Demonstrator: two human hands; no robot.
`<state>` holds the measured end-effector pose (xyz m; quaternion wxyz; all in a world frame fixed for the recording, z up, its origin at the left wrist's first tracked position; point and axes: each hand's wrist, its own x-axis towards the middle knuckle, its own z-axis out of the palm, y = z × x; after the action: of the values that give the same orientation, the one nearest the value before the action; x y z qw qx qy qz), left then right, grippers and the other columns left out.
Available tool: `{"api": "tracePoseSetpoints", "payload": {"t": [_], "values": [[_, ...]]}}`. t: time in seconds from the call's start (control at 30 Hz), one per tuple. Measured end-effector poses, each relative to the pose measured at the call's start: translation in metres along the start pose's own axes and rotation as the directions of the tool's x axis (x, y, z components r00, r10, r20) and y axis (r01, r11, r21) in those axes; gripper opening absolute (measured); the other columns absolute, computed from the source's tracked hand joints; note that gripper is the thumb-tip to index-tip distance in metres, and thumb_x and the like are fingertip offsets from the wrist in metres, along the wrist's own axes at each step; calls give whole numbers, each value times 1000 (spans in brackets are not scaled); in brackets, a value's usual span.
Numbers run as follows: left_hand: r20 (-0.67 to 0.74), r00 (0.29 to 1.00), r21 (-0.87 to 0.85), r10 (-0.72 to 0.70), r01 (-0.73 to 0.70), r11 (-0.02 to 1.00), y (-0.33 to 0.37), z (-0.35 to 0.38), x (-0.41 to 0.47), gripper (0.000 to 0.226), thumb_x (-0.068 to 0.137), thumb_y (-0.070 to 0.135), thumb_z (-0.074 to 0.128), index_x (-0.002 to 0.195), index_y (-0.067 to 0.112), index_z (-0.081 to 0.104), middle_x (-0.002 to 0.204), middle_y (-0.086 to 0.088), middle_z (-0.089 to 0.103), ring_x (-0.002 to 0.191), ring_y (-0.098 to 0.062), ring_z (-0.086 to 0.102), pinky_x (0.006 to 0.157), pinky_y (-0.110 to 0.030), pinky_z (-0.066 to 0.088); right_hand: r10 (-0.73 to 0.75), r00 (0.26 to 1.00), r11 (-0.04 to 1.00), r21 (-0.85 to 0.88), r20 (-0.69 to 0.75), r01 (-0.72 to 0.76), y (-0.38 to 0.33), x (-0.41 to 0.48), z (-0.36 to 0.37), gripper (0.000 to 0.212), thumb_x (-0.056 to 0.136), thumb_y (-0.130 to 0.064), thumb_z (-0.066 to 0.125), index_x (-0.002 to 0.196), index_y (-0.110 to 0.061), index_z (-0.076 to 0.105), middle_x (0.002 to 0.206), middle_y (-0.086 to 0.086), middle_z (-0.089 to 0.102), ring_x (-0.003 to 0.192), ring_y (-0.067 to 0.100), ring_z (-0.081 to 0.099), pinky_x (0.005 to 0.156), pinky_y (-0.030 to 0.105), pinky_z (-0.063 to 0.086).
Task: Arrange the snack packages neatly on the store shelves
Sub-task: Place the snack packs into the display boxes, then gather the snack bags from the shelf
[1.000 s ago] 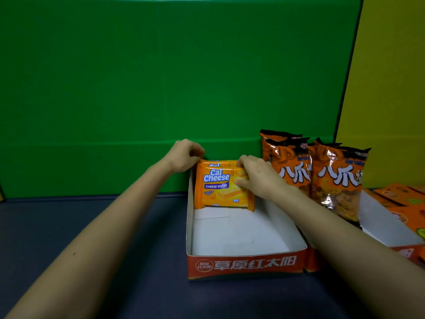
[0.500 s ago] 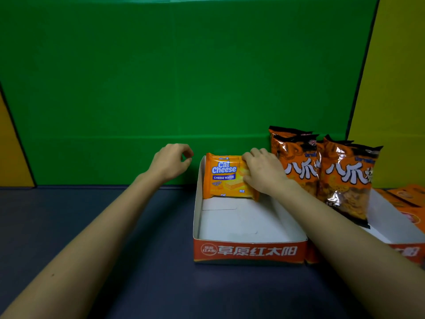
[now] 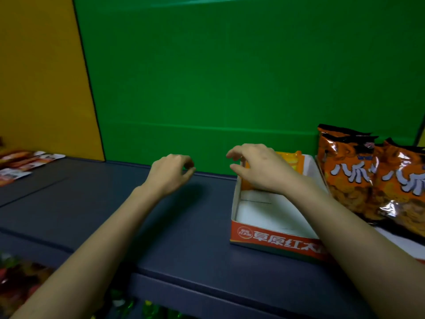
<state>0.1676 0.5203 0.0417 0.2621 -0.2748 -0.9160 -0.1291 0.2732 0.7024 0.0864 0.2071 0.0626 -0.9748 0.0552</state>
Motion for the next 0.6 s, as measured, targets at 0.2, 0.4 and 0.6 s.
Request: {"api": "tracePoseSetpoints", "payload": {"t": [0.2,0.4,0.6], "values": [[-19,996,29,-86,86,996,-54,-33,-43,28,92,38,49,106,19,65,112,-1,67,103,-25,60,77,-33,44,-109,993,993,39,36,108,-67,9,23,37,91,-36,50,126,-25,52,129,-1,58,121,24,53,99,41,44],[-23,988,75,-153,155,985,-129,-65,-88,27,93,38,48,108,20,63,114,2,66,105,-22,59,76,-31,41,-163,982,984,90,91,155,-142,25,60,39,93,-35,49,131,-25,48,130,-7,57,122,18,52,99,37,45],[-31,976,142,-213,216,966,-232,-103,-137,28,92,38,50,103,17,64,110,-4,66,101,-26,59,66,-29,36,-171,978,977,149,122,152,-231,52,94,39,94,-38,48,130,-27,48,130,-7,56,122,17,51,96,38,44]]}}
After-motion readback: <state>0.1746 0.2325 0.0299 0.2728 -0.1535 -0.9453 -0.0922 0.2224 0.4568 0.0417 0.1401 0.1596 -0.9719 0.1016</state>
